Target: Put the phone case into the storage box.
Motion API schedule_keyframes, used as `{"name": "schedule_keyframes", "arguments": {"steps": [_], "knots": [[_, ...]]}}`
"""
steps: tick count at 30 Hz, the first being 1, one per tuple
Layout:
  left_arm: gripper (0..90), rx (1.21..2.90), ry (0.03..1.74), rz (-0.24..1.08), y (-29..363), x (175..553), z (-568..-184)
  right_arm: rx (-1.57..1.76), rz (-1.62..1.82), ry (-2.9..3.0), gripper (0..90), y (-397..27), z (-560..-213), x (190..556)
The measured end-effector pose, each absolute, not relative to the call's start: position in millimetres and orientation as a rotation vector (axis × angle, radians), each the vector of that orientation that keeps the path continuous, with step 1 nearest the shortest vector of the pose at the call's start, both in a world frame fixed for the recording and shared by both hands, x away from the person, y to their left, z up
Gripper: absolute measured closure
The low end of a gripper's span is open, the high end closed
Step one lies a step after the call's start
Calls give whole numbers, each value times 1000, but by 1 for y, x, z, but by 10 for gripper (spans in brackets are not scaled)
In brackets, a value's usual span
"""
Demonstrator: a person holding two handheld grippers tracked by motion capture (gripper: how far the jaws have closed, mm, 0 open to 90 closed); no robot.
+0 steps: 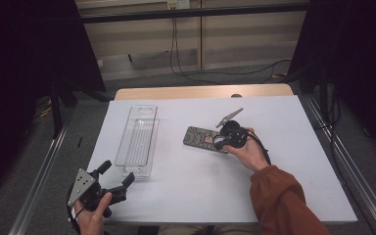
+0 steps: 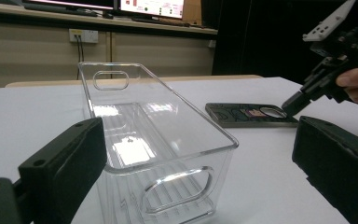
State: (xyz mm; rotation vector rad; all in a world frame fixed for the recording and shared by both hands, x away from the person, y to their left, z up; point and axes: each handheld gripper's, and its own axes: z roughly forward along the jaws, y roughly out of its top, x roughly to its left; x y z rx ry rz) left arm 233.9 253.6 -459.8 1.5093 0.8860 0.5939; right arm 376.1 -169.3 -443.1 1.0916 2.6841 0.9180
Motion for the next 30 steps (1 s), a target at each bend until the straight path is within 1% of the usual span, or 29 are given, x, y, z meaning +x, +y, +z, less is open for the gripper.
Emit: {"name": "schedule_keyframes", "arguments": {"steps": [13,25,30], "knots": [[31,1510,886,594,255,234,-460,1151,917,2632,900,-142,-435,427],[31,1499,893,587,256,234,-461,1207,828,2587,900,-112,-442,479],[31,1500,893,589,258,233,-461,1237,783,2587,900,-103,-452,489]]}}
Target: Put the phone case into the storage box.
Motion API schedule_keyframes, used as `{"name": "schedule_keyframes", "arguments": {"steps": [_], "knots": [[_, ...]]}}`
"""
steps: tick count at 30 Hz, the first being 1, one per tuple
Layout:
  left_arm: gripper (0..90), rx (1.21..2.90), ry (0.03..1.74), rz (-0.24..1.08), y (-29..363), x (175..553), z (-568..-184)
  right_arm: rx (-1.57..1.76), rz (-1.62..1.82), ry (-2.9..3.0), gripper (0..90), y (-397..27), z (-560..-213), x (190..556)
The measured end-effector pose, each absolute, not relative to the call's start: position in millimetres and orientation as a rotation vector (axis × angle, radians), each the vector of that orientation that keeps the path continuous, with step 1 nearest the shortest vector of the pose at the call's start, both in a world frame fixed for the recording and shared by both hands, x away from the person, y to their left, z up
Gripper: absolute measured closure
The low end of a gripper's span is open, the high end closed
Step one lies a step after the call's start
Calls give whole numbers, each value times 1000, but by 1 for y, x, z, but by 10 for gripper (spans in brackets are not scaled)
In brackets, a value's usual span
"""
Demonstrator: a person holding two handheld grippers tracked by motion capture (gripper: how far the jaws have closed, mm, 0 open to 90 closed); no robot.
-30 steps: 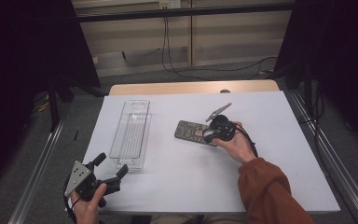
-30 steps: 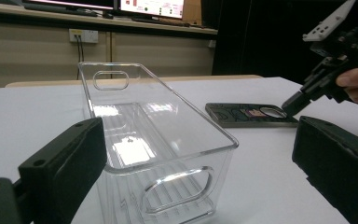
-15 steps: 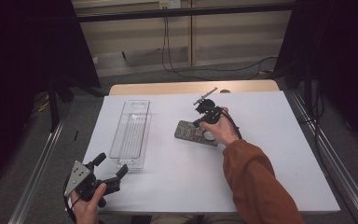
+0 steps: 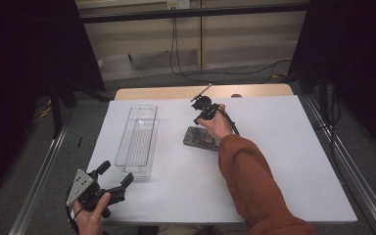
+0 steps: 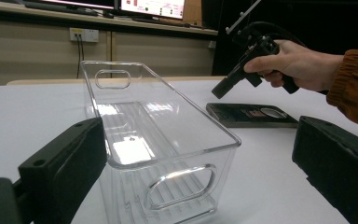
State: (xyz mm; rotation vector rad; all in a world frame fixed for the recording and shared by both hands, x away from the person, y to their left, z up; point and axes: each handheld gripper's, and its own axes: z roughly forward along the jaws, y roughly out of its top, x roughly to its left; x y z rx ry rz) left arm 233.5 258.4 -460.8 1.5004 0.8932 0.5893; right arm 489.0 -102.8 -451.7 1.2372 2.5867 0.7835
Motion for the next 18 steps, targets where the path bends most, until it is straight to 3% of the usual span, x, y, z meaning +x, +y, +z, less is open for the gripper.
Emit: {"name": "schedule_keyframes", "arguments": {"steps": [18], "knots": [[31,1503,892,584,257,235,-461,1240,741,2589,900,-95,-468,494]]}}
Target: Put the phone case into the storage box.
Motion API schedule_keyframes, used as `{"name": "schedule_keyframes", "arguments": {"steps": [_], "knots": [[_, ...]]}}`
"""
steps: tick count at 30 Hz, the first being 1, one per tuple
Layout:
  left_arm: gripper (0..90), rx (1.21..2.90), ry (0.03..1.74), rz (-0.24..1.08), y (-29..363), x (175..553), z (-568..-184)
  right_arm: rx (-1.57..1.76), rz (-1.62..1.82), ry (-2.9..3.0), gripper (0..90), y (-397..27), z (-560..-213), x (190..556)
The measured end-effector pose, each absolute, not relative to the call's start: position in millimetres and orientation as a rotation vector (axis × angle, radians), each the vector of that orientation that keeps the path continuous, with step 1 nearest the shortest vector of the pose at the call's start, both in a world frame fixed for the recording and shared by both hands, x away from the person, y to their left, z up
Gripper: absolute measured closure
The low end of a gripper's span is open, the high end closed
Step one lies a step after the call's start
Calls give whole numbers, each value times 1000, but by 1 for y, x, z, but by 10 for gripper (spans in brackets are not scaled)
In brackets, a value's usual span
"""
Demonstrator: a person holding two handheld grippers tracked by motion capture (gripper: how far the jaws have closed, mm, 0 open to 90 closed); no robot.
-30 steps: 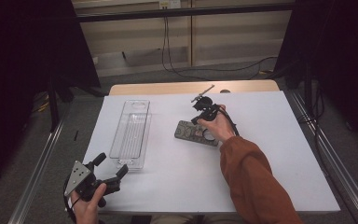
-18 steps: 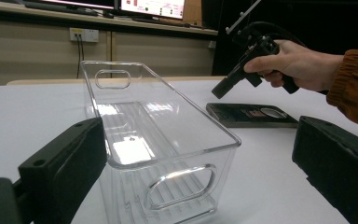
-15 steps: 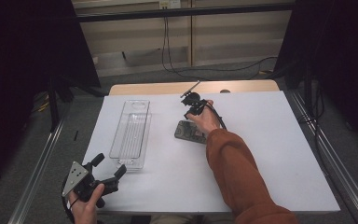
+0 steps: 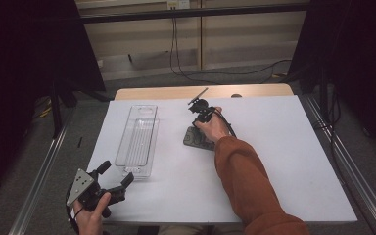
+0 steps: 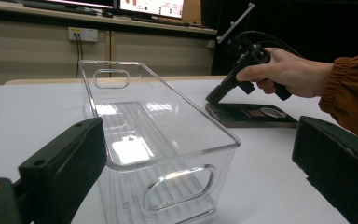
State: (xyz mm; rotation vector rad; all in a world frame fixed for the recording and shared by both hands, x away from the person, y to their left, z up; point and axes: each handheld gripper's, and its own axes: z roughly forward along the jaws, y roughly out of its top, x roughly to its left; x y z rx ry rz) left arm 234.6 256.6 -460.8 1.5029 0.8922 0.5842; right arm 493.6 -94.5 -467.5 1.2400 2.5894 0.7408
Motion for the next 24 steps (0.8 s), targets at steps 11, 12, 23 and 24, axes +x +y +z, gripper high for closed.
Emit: {"name": "schedule_keyframes", "arguments": {"steps": [11,12,23,24], "knots": [[31,1512,892,589,257,235,-461,1242,749,2597,900,-92,-468,492],[31,1511,889,587,257,235,-461,1237,746,2603,900,-91,-467,492],[31,1504,896,589,255,235,-460,1158,691,2667,900,-81,-464,477],[31,1505,895,590,255,235,-460,1149,700,2668,900,-80,-464,475]]}}
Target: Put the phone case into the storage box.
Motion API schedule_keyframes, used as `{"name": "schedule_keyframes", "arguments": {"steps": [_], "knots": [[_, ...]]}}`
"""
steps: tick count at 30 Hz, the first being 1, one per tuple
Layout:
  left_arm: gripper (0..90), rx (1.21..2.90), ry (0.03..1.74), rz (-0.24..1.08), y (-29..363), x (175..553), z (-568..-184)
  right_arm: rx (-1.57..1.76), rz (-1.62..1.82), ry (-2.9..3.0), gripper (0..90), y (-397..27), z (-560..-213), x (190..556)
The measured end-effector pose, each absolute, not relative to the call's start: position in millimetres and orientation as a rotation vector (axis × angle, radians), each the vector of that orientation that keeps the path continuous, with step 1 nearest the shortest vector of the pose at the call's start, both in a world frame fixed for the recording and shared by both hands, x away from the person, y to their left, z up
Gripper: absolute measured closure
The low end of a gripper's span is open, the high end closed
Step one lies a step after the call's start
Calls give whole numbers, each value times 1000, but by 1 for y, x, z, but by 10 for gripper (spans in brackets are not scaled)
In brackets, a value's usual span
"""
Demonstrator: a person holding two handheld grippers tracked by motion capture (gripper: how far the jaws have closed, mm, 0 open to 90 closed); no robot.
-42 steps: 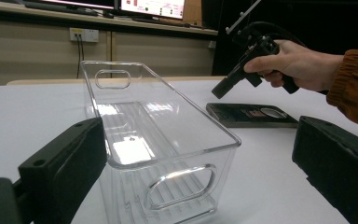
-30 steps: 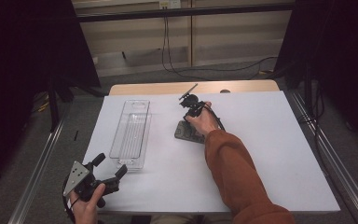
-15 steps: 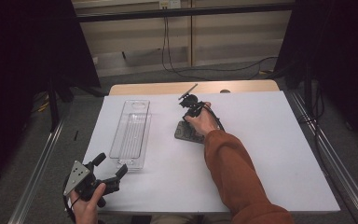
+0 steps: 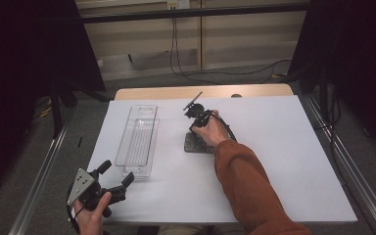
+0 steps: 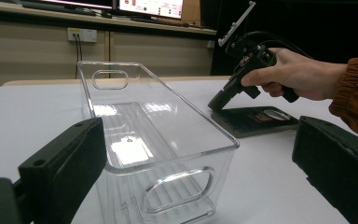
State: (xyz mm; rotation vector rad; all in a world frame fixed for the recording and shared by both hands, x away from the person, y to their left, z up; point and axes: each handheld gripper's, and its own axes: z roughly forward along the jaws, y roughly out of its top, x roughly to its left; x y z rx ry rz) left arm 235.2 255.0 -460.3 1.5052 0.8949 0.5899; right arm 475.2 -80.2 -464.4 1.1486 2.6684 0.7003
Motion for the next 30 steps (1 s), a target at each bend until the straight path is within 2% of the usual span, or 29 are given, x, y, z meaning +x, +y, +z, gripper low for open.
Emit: {"name": "schedule_keyframes", "arguments": {"steps": [30], "knots": [[31,1514,881,592,254,236,-460,1049,747,2723,900,-71,-465,444]]}}
